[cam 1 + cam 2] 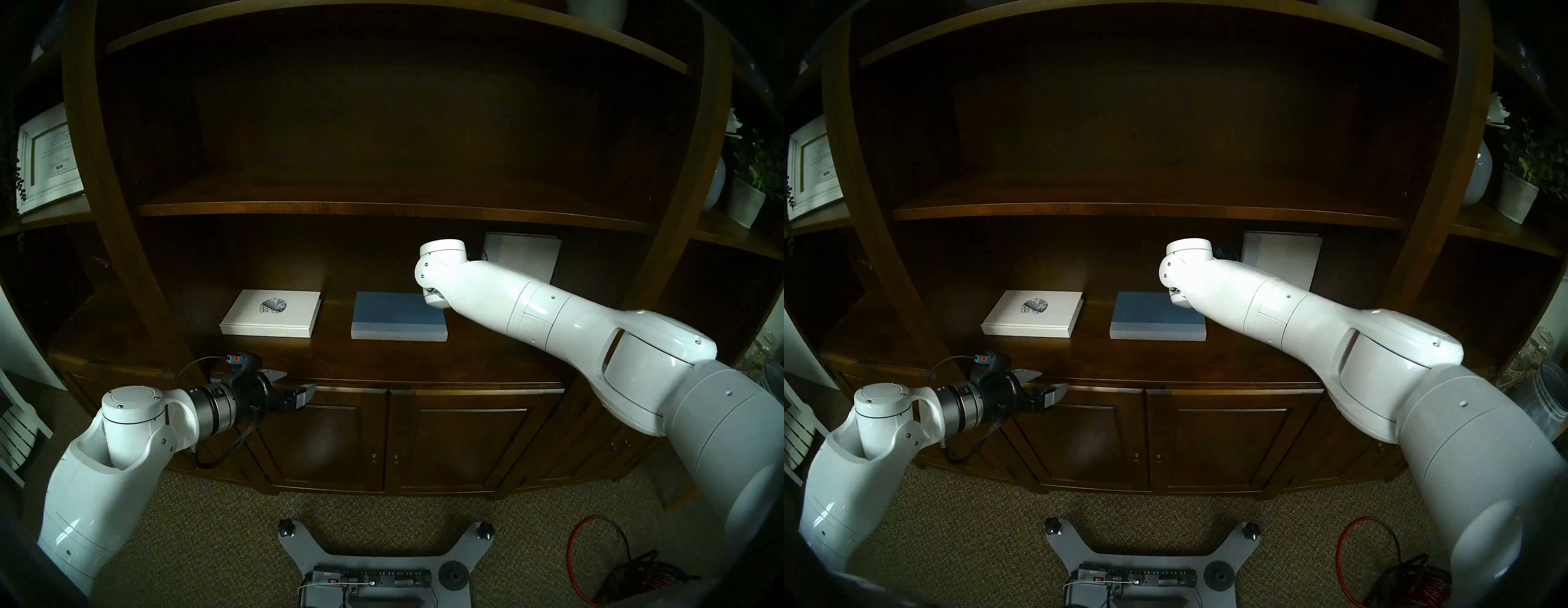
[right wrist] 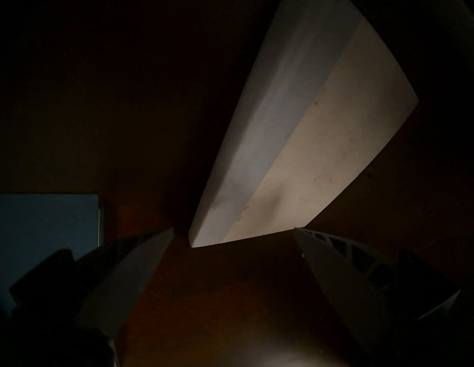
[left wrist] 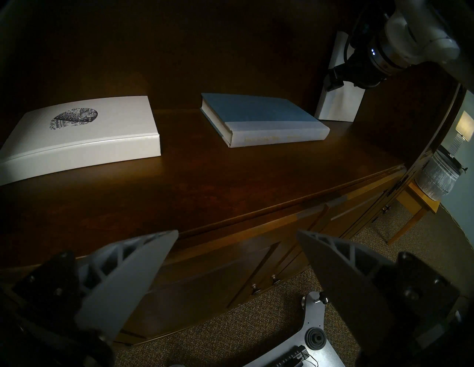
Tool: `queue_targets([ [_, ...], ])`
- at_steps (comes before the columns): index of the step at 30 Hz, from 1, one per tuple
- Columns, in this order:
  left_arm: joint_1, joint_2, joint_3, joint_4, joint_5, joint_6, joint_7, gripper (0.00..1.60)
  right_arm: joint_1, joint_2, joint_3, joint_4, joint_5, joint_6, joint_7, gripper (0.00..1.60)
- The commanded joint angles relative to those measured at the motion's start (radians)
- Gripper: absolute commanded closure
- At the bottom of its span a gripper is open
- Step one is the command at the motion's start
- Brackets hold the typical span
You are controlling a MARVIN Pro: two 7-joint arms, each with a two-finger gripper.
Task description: Close the books and align them horizontally on the shelf
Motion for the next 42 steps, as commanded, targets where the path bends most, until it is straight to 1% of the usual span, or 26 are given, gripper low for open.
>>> queue_targets([
  [1, -0.017, 0.001, -0.008, -0.02, -0.001, -0.008, -0.001, 0.0, 0.05, -0.049, -0.006, 0.045, -0.017, -0.005, -0.114, 0.0],
  [2, -0.017, 0.001, -0.008, -0.02, -0.001, -0.008, -0.001, 0.0, 0.053, -0.054, -0.011, 0.058, -0.021, -0.006, -0.096, 0.0],
  [6, -0.017, 0.001, -0.008, -0.02, -0.001, -0.008, -0.001, 0.0, 0.06, -0.09, -0.015, 0.109, -0.019, -0.008, -0.121, 0.0],
  [8, -0.017, 0.001, -0.008, -0.02, -0.001, -0.008, -0.001, 0.0, 0.063, -0.096, -0.018, 0.122, -0.02, -0.009, -0.112, 0.0],
  [9, -0.017, 0.001, -0.008, -0.02, -0.001, -0.008, -0.001, 0.0, 0.065, -0.105, -0.018, 0.134, -0.018, -0.008, -0.122, 0.0],
  [11, -0.017, 0.001, -0.008, -0.02, -0.001, -0.008, -0.001, 0.0, 0.074, -0.128, -0.022, 0.174, -0.019, -0.007, -0.112, 0.0],
  [13, -0.017, 0.001, -0.008, -0.02, -0.001, -0.008, -0.001, 0.0, 0.076, -0.133, -0.023, 0.182, -0.018, -0.005, -0.112, 0.0],
  [15, -0.017, 0.001, -0.008, -0.02, -0.001, -0.008, -0.001, 0.0, 0.084, -0.161, -0.024, 0.223, -0.016, -0.002, -0.127, 0.0],
  [16, -0.017, 0.001, -0.008, -0.02, -0.001, -0.008, -0.001, 0.0, 0.088, -0.166, -0.027, 0.237, -0.018, -0.001, -0.107, 0.0],
  [17, -0.017, 0.001, -0.008, -0.02, -0.001, -0.008, -0.001, 0.0, 0.088, -0.166, -0.027, 0.237, -0.018, -0.001, -0.107, 0.0],
  [21, -0.017, 0.001, -0.008, -0.02, -0.001, -0.009, -0.001, 0.0, 0.101, -0.202, -0.025, 0.296, -0.012, 0.005, -0.127, 0.0],
  [22, -0.017, 0.001, -0.008, -0.02, -0.001, -0.009, -0.001, 0.0, 0.108, -0.216, -0.027, 0.325, -0.013, 0.008, -0.116, 0.0],
  [25, -0.017, 0.001, -0.008, -0.02, -0.001, -0.009, -0.001, 0.0, 0.114, -0.233, -0.028, 0.356, -0.013, 0.012, -0.106, 0.0],
  [26, -0.017, 0.001, -0.008, -0.02, -0.001, -0.009, -0.001, 0.0, 0.115, -0.243, -0.026, 0.369, -0.01, 0.015, -0.123, 0.0],
  [27, -0.017, 0.001, -0.008, -0.021, -0.001, -0.009, -0.001, 0.0, 0.119, -0.25, -0.031, 0.387, -0.015, 0.016, -0.092, 0.0],
  [28, -0.017, 0.001, -0.008, -0.021, -0.001, -0.009, -0.001, 0.0, 0.118, -0.262, -0.027, 0.398, -0.01, 0.019, -0.121, 0.0],
  [29, -0.017, 0.001, -0.008, -0.021, -0.001, -0.009, -0.001, 0.0, 0.122, -0.27, -0.033, 0.42, -0.015, 0.02, -0.09, 0.0],
  [31, -0.017, 0.001, -0.008, -0.021, -0.001, -0.009, -0.001, 0.0, 0.124, -0.299, -0.031, 0.468, -0.01, 0.025, -0.106, 0.0],
  [32, -0.017, 0.001, -0.009, -0.021, -0.001, -0.009, -0.001, 0.0, 0.127, -0.308, -0.036, 0.491, -0.015, 0.026, -0.078, 0.0],
  [33, -0.017, 0.001, -0.009, -0.021, -0.001, -0.009, -0.001, 0.0, 0.127, -0.308, -0.036, 0.491, -0.015, 0.026, -0.078, 0.0],
  [34, -0.017, 0.001, -0.009, -0.021, -0.001, -0.009, -0.001, 0.0, 0.127, -0.317, -0.031, 0.503, -0.01, 0.028, -0.104, 0.0],
  [35, -0.017, 0.001, -0.009, -0.021, -0.001, -0.009, -0.001, 0.0, 0.129, -0.322, -0.036, 0.519, -0.014, 0.028, -0.076, 0.0],
  [42, -0.017, 0.001, -0.009, -0.021, -0.001, -0.009, 0.0, 0.0, 0.134, -0.382, -0.031, 0.628, -0.005, 0.035, -0.087, 0.0],
])
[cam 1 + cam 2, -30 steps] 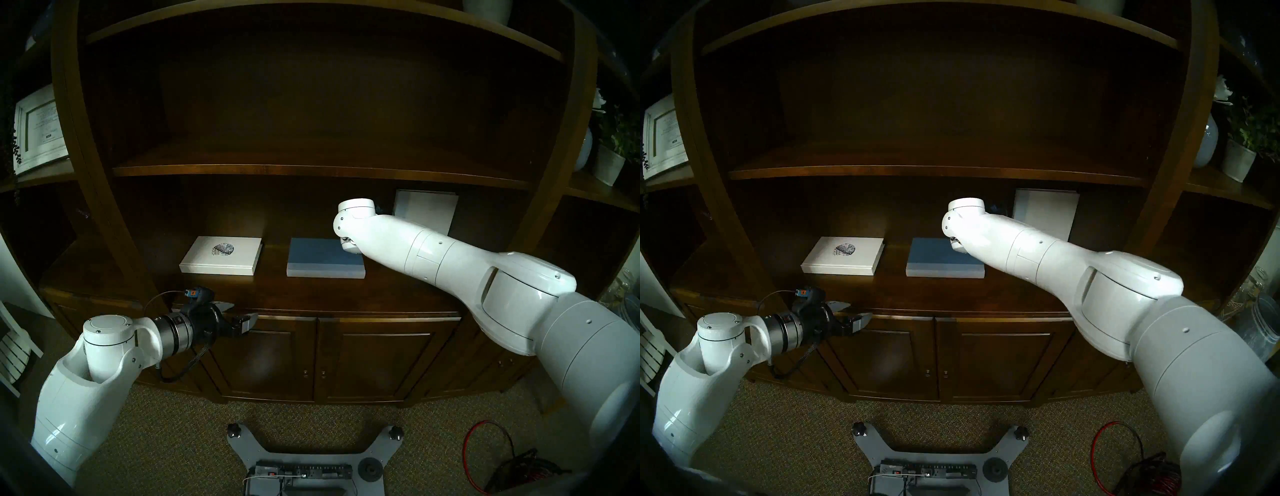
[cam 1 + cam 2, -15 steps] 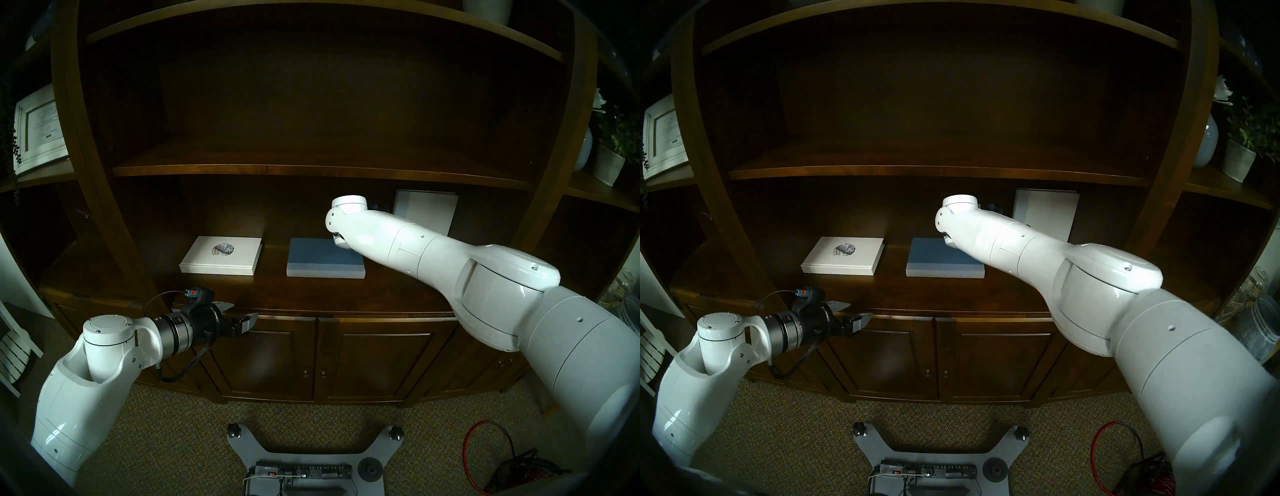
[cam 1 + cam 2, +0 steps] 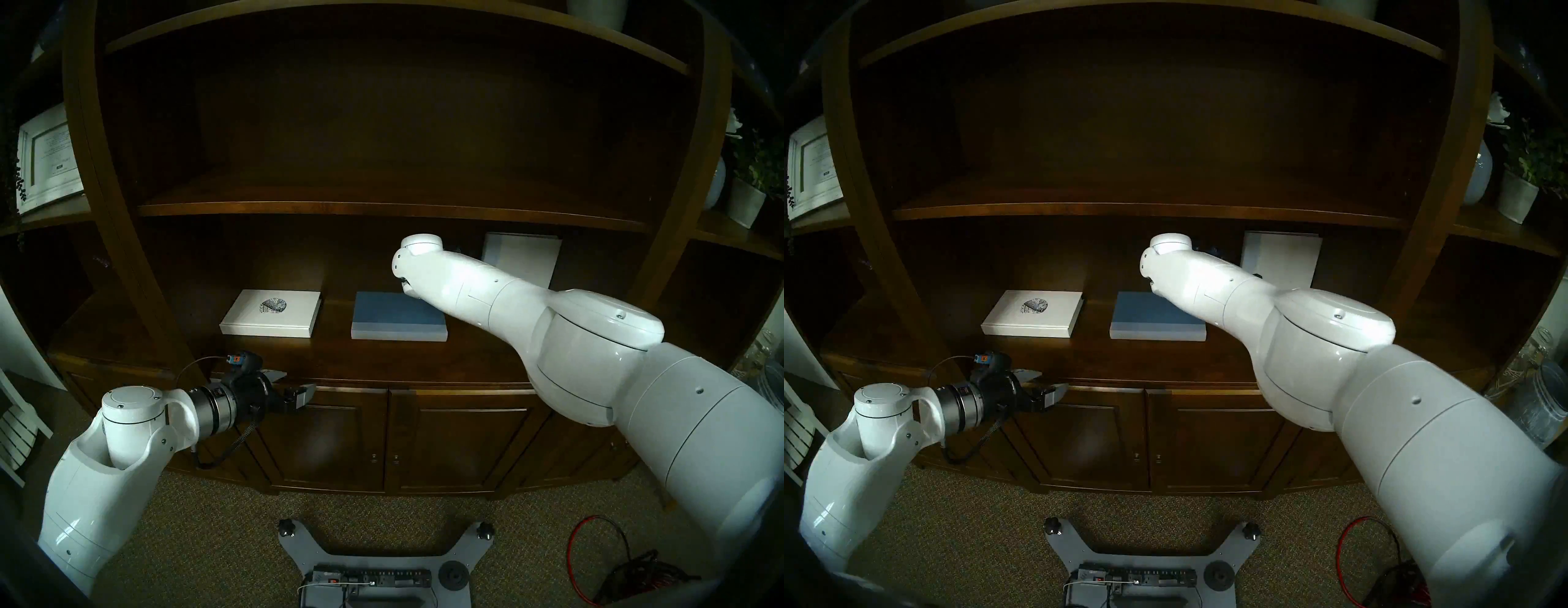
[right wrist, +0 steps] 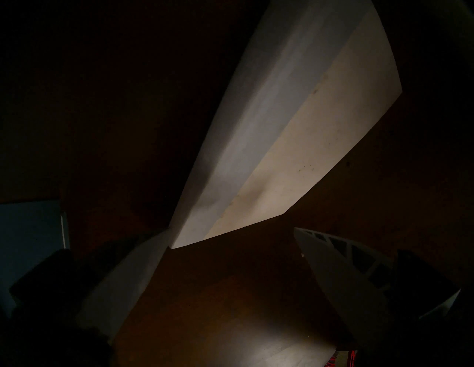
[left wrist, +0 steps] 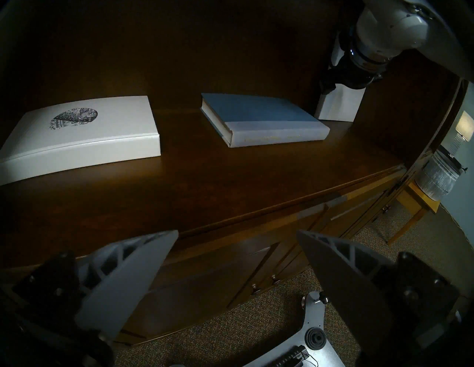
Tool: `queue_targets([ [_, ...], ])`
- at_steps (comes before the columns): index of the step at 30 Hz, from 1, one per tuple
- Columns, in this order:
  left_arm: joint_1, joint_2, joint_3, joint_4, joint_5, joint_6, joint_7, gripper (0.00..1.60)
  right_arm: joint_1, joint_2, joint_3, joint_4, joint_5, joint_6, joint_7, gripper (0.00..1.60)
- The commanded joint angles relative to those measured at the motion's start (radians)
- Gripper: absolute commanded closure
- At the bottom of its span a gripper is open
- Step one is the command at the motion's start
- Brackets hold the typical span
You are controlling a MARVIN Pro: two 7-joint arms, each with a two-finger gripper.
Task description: Close the books and align them horizontally on the shelf
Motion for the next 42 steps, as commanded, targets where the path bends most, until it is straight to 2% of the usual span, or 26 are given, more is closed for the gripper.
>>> queue_targets([
  [1, -0.017, 0.001, -0.009, -0.021, -0.001, -0.01, 0.0, 0.0, 0.06, -0.079, -0.003, 0.099, -0.009, 0.003, -0.089, 0.0],
  [5, -0.017, 0.001, -0.009, -0.022, -0.001, -0.01, 0.0, 0.0, 0.062, -0.097, 0.007, 0.126, 0.002, 0.007, -0.101, 0.0],
  [16, -0.017, 0.001, -0.009, -0.022, -0.001, -0.01, 0.0, 0.0, 0.08, -0.142, -0.009, 0.205, -0.01, 0.016, -0.021, 0.0],
  [29, -0.017, 0.001, -0.009, -0.021, -0.001, -0.009, 0.0, 0.0, 0.111, -0.136, -0.037, 0.237, -0.017, 0.047, 0.137, 0.0],
  [42, -0.017, 0.001, -0.009, -0.021, -0.001, -0.009, 0.0, 0.0, 0.113, -0.144, -0.08, 0.288, -0.037, 0.043, 0.221, 0.0],
])
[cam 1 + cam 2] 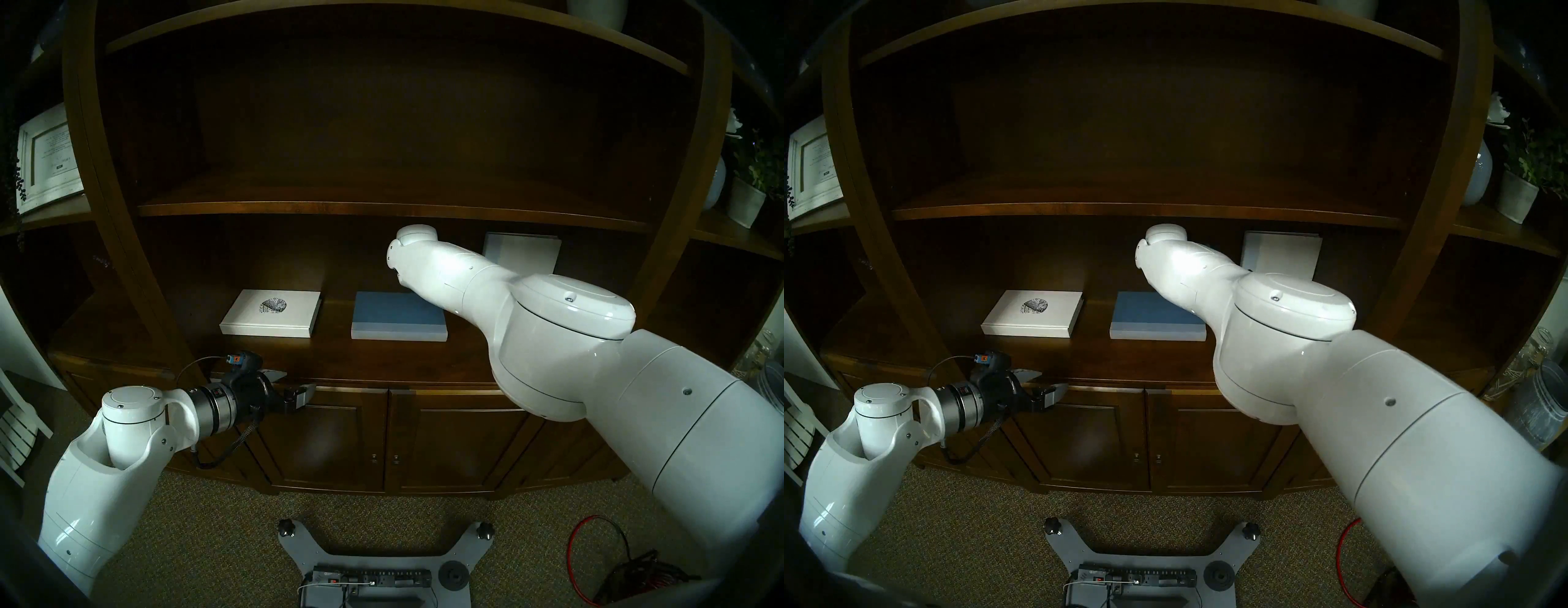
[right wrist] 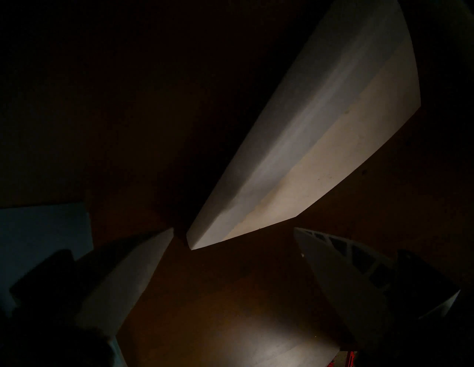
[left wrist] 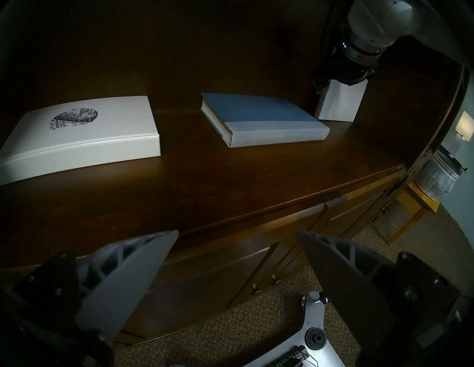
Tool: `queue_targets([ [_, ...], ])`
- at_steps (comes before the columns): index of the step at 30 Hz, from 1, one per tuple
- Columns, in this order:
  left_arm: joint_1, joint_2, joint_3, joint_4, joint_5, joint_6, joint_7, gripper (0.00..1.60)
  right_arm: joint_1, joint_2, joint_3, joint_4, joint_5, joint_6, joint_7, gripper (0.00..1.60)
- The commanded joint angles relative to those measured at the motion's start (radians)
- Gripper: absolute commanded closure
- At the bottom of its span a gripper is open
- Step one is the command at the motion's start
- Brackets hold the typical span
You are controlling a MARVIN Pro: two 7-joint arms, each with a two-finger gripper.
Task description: Close the books and align them horizontally on the shelf
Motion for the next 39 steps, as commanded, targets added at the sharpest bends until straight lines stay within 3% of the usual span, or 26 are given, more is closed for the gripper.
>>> queue_targets([
  [1, -0.017, 0.001, -0.009, -0.021, -0.001, -0.009, -0.001, 0.0, 0.049, -0.005, -0.026, 0.02, -0.03, -0.013, 0.023, 0.0],
  [11, -0.017, 0.001, -0.008, -0.019, -0.001, -0.008, -0.001, 0.0, 0.033, -0.016, -0.056, 0.035, -0.039, -0.036, 0.073, 0.0],
  [25, -0.017, 0.002, -0.008, -0.018, -0.001, -0.008, -0.001, 0.0, 0.031, -0.043, -0.087, 0.064, -0.041, -0.05, 0.07, 0.0],
  [39, -0.017, 0.002, -0.007, -0.017, -0.001, -0.007, -0.001, 0.0, 0.03, 0.002, -0.116, 0.08, -0.042, -0.045, 0.111, 0.0],
])
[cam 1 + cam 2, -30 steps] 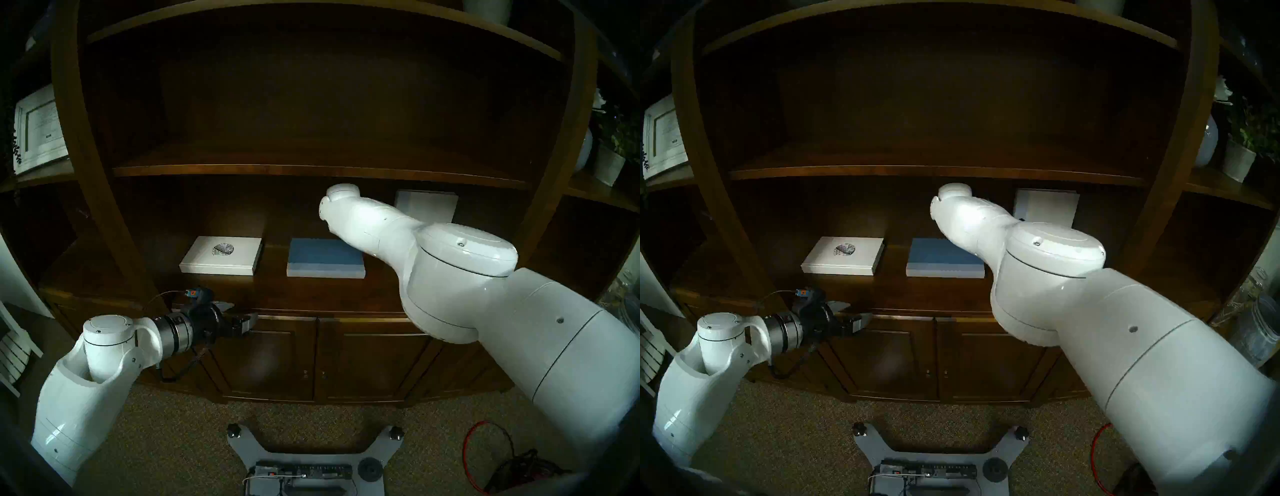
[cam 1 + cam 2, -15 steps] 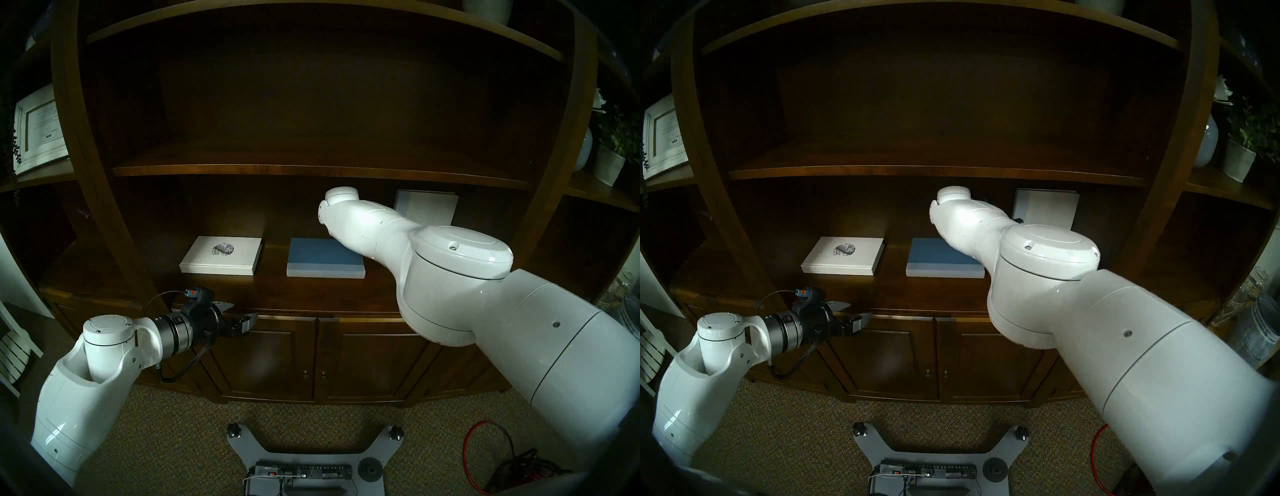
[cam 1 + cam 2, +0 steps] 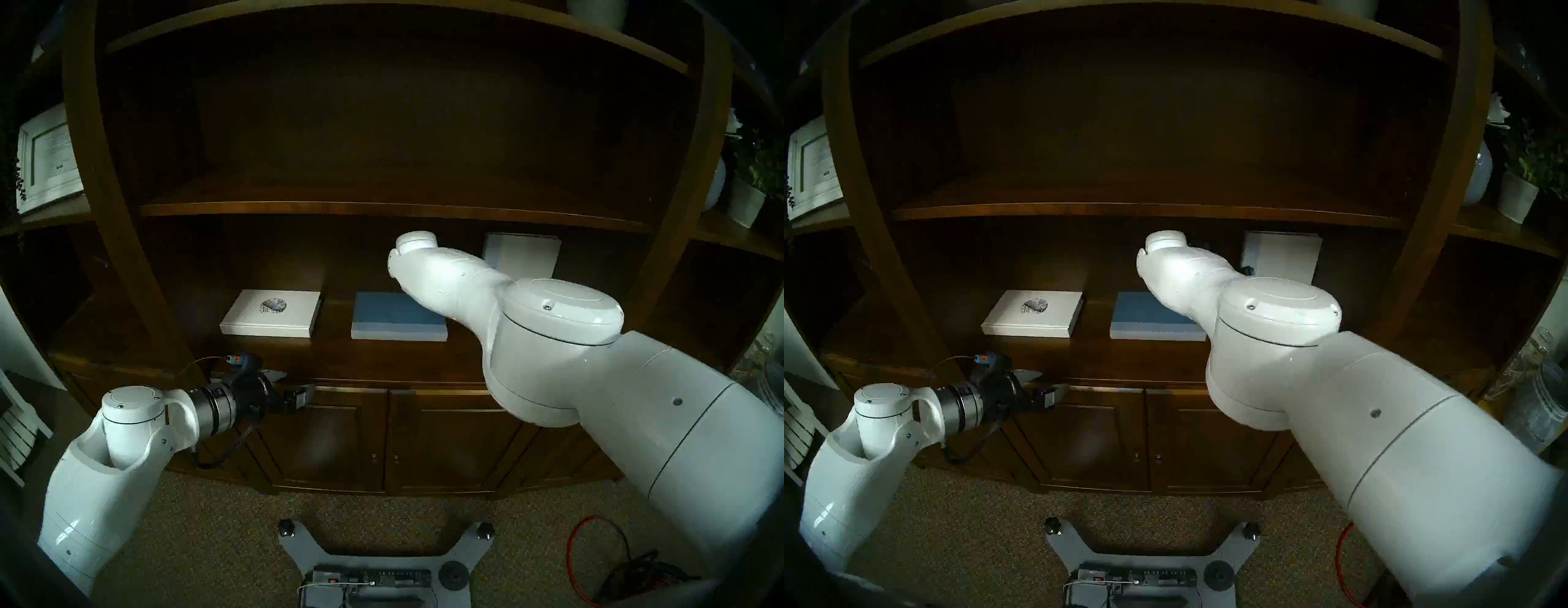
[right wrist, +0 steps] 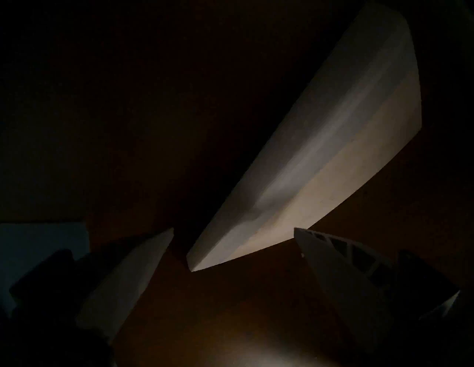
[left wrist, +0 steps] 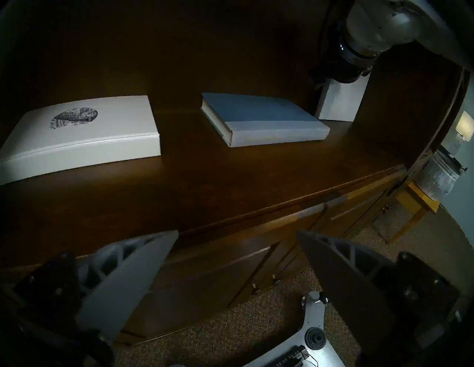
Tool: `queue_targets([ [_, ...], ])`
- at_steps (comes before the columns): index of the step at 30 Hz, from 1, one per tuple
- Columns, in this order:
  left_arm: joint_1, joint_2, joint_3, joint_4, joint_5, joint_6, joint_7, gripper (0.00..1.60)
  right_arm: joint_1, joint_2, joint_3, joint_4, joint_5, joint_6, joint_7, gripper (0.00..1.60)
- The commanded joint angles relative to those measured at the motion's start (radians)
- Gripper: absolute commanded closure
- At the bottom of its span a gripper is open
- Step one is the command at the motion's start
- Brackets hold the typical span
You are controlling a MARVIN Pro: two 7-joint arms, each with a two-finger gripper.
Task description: Close the books and align them horizontally on the shelf
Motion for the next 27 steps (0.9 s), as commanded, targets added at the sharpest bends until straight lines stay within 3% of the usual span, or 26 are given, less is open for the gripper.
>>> queue_targets([
  [1, -0.017, 0.002, -0.007, -0.018, -0.001, -0.007, -0.001, 0.0, 0.039, 0.035, -0.017, 0.006, -0.018, 0.002, 0.018, 0.0],
  [14, -0.017, 0.002, -0.007, -0.017, -0.001, -0.007, -0.001, 0.0, 0.022, 0.052, -0.043, 0.017, -0.018, -0.006, 0.059, 0.0],
  [27, -0.017, 0.002, -0.008, -0.018, -0.001, -0.007, -0.001, 0.0, -0.002, 0.068, -0.068, 0.024, -0.021, -0.012, 0.05, 0.0],
])
